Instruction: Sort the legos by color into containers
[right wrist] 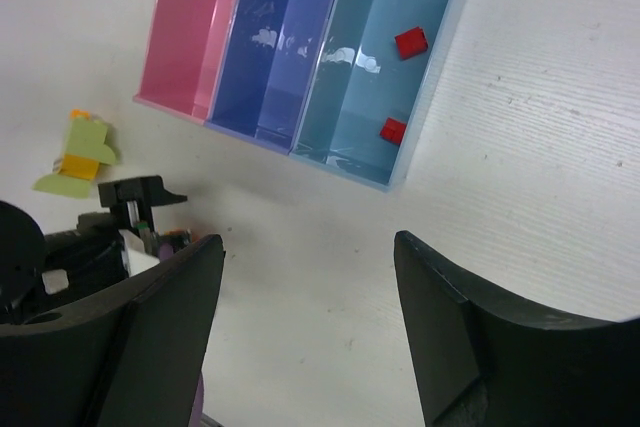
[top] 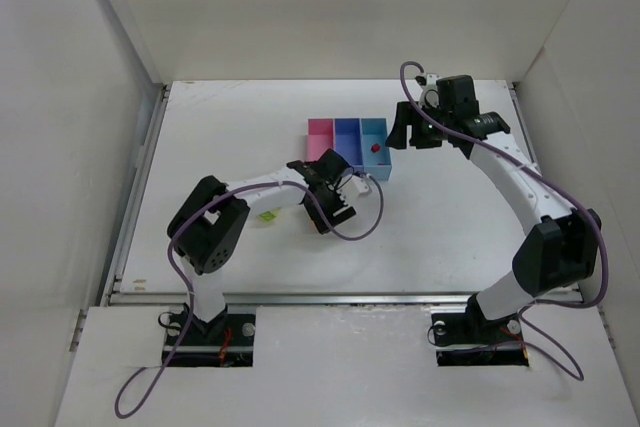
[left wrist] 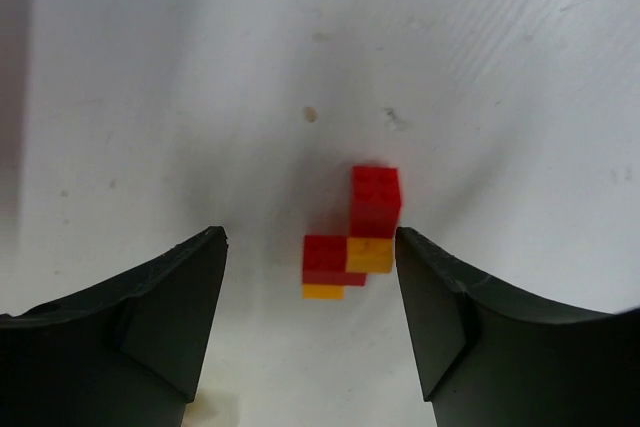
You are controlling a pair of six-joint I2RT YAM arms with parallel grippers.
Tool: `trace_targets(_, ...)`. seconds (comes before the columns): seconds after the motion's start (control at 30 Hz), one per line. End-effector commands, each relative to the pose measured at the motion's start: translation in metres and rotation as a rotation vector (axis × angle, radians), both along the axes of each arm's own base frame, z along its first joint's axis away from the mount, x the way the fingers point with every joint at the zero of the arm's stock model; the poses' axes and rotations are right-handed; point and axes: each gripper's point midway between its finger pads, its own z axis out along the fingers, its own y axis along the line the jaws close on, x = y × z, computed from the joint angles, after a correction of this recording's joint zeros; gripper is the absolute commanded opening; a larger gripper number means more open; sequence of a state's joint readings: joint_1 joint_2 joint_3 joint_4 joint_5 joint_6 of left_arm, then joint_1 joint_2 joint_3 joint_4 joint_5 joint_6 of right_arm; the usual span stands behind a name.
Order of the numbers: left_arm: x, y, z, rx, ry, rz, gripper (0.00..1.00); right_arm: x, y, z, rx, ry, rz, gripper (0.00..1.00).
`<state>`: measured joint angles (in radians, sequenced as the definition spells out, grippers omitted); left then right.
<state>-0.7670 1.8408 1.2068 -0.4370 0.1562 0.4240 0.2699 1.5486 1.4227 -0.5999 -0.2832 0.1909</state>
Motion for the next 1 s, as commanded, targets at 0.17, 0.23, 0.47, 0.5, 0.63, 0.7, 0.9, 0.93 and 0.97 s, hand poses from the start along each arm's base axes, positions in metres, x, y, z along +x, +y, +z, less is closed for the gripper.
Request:
trace_targets(0.17, -0.002, 0.016, 0.023, -0.038, -0.002, -0.007, 0.53, -0.004, 0.0, 0.013, 0.013, -0.046, -0.001, 0.74)
trace_targets(0.23, -0.006, 0.01, 0.021, -0.067, 0.024, -0.022, 0.48, -0.002, 0.001, 0.015, 0.016, -0.057, -0.001, 0.74)
trace_targets(0.47, -0.017, 0.017, 0.002, -0.039, 0.075, -0.013, 0.38, -0.003, 0.001, 0.01, 0.011, -0.039, -0.001, 0.74)
trace_targets(0.5, -0.015, 0.016, 0.002, -0.046, 0.067, -0.013, 0.38, -0.002, 0.001, 0.013, 0.014, -0.048, -0.001, 0.74)
trace_targets(0.63, -0.017, 0.023, -0.004, -0.02, 0.062, -0.005, 0.44, -0.002, 0.001, 0.013, 0.014, -0.048, -0.001, 0.74)
trace_targets(0.7, -0.014, 0.022, -0.004, -0.02, 0.05, -0.002, 0.44, -0.001, 0.003, 0.01, 0.017, -0.037, 0.006, 0.74)
trace_targets(0.9, -0.006, 0.011, 0.0, -0.046, 0.056, 0.036, 0.47, -0.002, 0.004, 0.01, 0.023, -0.036, 0.013, 0.74)
trace_targets(0.93, -0.006, 0.011, -0.003, -0.04, 0.063, 0.036, 0.41, -0.002, 0.004, 0.01, 0.023, -0.036, 0.013, 0.74)
trace_targets(0.97, -0.005, 0.013, -0.003, -0.031, 0.054, 0.041, 0.36, -0.001, 0.003, 0.01, 0.017, -0.037, 0.006, 0.74)
